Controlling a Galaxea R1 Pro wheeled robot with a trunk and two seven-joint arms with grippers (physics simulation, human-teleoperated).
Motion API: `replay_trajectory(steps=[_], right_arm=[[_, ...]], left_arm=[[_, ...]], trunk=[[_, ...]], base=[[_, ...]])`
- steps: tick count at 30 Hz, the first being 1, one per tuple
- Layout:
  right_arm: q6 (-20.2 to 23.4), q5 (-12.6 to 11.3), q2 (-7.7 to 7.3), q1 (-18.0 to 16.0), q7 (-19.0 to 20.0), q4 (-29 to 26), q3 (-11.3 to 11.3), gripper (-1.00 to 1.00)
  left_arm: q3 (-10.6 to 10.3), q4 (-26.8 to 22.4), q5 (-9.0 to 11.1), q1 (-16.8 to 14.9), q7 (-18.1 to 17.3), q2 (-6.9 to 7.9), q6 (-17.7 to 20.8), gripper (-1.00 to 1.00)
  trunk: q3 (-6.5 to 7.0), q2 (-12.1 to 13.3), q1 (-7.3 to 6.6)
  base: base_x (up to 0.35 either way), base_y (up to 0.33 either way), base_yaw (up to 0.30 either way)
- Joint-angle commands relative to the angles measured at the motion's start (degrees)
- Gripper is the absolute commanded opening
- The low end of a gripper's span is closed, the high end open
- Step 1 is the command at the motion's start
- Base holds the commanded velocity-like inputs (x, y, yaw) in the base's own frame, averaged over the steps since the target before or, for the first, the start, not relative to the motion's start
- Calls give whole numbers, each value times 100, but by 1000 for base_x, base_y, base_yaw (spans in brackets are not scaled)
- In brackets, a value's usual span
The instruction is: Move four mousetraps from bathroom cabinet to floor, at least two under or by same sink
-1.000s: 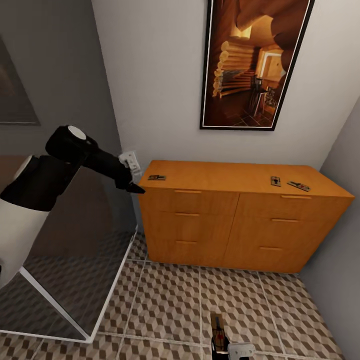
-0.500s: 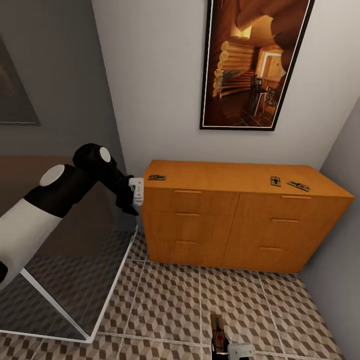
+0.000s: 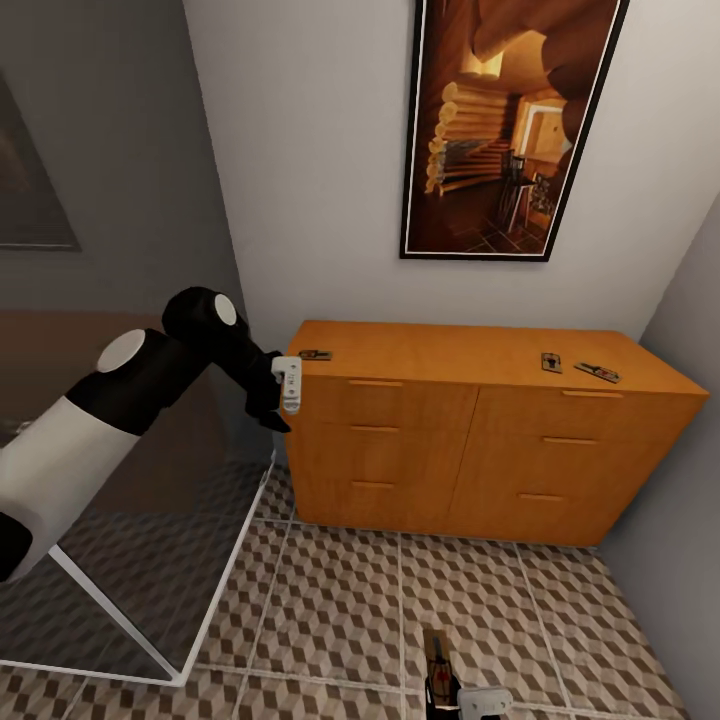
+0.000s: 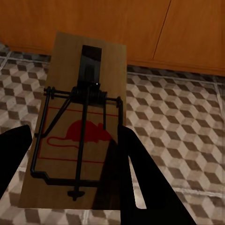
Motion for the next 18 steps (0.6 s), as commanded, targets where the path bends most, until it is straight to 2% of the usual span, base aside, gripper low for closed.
replay_trajectory(steps=[1,5,10,12,14,18], right_arm=[[19,52,3,-1,-63,15,12,-100],[301,48,-6,164,-61,28,7,-100],[794,43,-33,714,-53,30,-1,-100],[891,41,-47,831,-52,31,1,-100],[1237,29,-59,1008,-45,31,0,-100],[1807,-14,-52,1095,-25,26,-4,-100]], left_arm=[[-14,-5,-36,-6,-37,1,61,100],[-25,27,-31,-6,-37,3,61,100],[-78,263,-28,-5,-37,-5,61,100],[-89,320,-28,-5,-37,-8,61,100],[-112,383,-28,-6,-37,-10,61,100],[-244,412,-28,-6,-37,-13,61,100]], trunk=[[-6,-3,0],[-6,-3,0],[-6,-3,0],[-6,-3,0],[-6,-3,0],[-6,-3,0]], base=[[0,0,0],[0,0,0],[0,0,0],[0,0,0],[0,0,0],[0,0,0]])
